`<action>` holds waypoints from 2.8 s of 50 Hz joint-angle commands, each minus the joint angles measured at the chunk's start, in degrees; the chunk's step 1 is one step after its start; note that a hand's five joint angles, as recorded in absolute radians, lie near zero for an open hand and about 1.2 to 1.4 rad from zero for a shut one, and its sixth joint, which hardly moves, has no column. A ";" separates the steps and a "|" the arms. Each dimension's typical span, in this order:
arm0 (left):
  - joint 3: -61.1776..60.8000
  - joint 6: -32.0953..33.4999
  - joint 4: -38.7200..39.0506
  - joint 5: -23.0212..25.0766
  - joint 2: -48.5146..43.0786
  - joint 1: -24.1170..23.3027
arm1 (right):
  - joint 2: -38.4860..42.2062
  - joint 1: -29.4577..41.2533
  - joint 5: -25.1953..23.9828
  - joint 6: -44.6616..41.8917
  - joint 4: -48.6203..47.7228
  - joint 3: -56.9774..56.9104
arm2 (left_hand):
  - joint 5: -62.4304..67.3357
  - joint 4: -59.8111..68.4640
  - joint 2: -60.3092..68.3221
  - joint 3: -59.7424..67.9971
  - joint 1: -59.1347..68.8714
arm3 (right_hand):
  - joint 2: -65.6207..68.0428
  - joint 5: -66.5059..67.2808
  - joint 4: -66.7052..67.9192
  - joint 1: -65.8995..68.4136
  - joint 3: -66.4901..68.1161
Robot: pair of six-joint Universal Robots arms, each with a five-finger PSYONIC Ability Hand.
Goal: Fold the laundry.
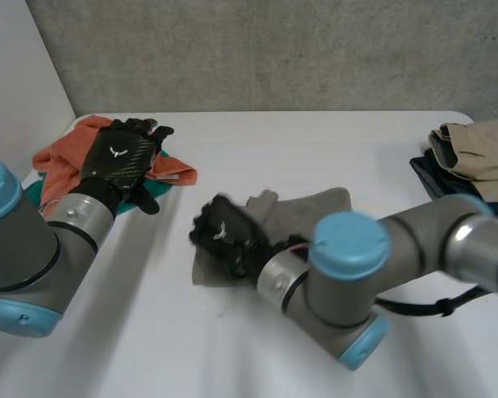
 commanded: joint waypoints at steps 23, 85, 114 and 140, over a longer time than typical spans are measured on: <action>14.09 0.75 0.76 0.13 -15.63 -20.95 | -18.74 -17.47 14.31 16.54 5.62 26.72 | -2.83 -1.69 -1.88 -2.24 -1.09 | -53.25 -52.21 -54.32 -50.36 -54.05; 1.00 1.02 -1.00 -17.37 -0.79 -13.40 | -9.96 -2.53 -1.77 -4.74 -0.37 15.48 | -2.83 -1.69 -1.88 -2.24 -1.09 | 16.75 17.79 15.68 19.64 15.95; 28.49 -8.74 -5.73 -8.31 -24.24 -25.00 | -24.02 -24.94 5.43 43.26 13.17 15.92 | -1.27 -0.13 -0.33 -0.68 0.47 | -53.25 -52.21 -54.32 -50.36 -54.05; 15.24 -2.59 -16.47 -25.45 -20.13 -24.74 | -1.51 -16.42 4.54 30.70 24.42 -2.01 | -1.94 -0.81 -1.00 -1.36 -0.20 | -53.25 -52.21 -54.32 -50.36 -54.05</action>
